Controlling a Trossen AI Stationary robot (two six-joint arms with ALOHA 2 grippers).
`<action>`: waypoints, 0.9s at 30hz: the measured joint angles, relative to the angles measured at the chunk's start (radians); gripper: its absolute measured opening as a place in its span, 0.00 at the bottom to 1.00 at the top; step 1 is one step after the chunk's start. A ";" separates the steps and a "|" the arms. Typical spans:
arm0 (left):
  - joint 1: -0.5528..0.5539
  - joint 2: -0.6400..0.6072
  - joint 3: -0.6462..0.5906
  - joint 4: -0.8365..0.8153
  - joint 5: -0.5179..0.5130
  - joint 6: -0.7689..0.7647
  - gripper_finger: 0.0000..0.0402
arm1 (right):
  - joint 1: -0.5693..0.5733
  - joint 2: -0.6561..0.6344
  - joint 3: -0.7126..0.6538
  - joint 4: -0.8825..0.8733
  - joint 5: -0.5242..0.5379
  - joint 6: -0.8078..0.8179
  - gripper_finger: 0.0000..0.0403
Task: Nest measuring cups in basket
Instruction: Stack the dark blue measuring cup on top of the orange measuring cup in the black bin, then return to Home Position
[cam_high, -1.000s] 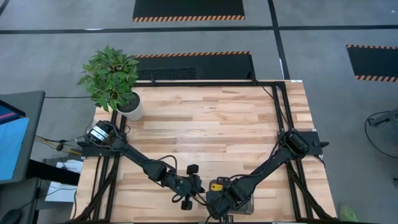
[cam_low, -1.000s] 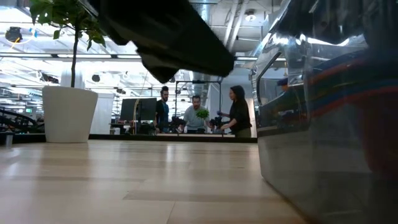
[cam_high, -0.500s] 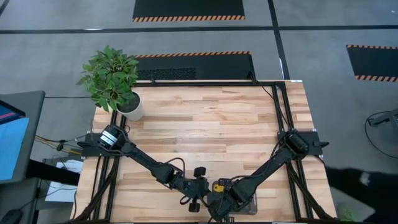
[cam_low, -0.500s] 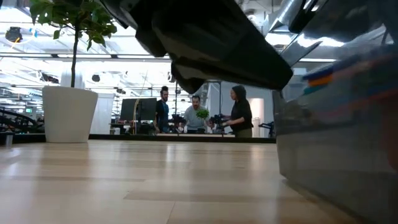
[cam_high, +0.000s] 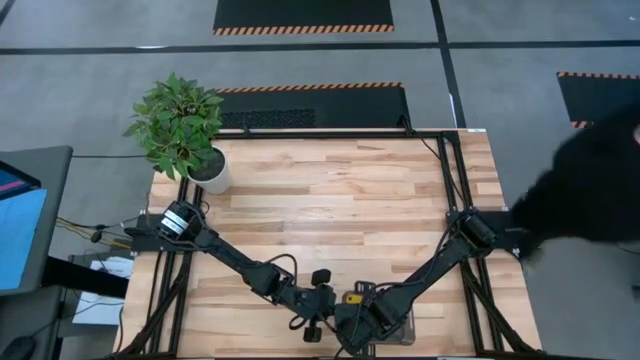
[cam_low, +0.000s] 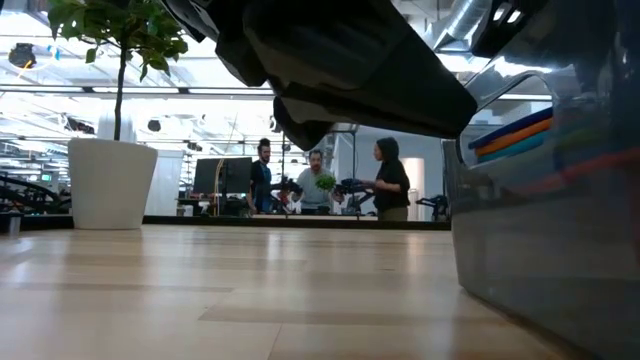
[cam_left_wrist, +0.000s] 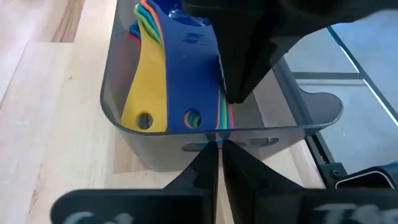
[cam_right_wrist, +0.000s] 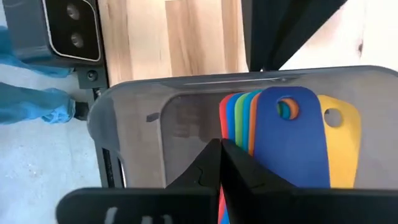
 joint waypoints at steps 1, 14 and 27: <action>0.000 0.000 0.000 0.000 0.000 0.000 0.03 | 0.001 0.000 0.000 0.004 -0.002 0.000 0.08; 0.004 -0.002 0.002 -0.010 -0.001 0.027 0.03 | 0.056 -0.006 0.092 -0.003 -0.049 -0.094 0.05; 0.052 -0.382 0.003 -0.740 0.054 -0.110 0.03 | 0.010 -0.022 0.570 -0.619 -0.068 0.069 0.05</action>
